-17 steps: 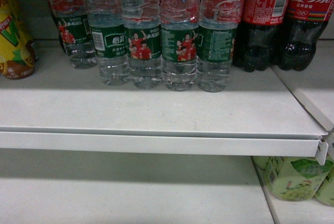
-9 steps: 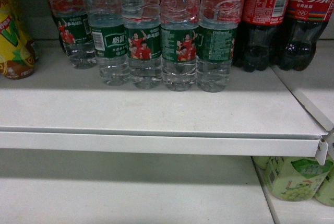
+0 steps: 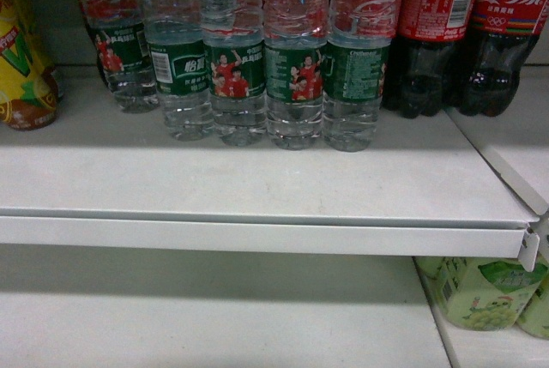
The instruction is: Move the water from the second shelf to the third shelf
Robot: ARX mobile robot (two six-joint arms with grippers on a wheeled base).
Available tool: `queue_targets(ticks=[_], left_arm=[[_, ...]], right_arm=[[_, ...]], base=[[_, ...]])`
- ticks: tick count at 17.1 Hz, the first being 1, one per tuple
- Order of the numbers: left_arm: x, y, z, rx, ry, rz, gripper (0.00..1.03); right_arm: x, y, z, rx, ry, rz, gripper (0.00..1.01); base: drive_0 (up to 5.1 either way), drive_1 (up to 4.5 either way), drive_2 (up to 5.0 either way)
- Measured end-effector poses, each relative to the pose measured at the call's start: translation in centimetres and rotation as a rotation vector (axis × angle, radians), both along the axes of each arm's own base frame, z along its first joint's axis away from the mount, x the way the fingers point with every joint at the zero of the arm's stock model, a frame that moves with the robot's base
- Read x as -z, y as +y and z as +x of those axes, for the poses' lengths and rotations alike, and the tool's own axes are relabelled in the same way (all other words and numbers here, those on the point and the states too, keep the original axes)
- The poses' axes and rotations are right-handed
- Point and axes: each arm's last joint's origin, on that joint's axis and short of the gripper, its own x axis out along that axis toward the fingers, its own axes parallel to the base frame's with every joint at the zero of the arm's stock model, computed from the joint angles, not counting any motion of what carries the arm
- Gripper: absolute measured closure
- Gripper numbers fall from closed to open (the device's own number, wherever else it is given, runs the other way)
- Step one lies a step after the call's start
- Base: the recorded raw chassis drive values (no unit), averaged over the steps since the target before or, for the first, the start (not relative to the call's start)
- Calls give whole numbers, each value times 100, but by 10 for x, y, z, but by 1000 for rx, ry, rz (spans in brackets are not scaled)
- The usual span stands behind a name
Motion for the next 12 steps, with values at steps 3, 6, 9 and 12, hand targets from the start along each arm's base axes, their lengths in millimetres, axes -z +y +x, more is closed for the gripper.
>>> queue_targets(ticks=[3,6,9,12], left_arm=[[0,0,0,0,0,0,5],[0,0,0,0,0,0,5],[0,0,0,-1,3,0,5],[0,0,0,-1,3,0,5]], right_arm=[[0,0,0,0,0,0,59],[0,0,0,0,0,0,59],[2,0,0,0,9,1,59],[1,0,-1,0,-1,3,59]], base=[[0,0,0],[0,0,0],[0,0,0],[0,0,0]])
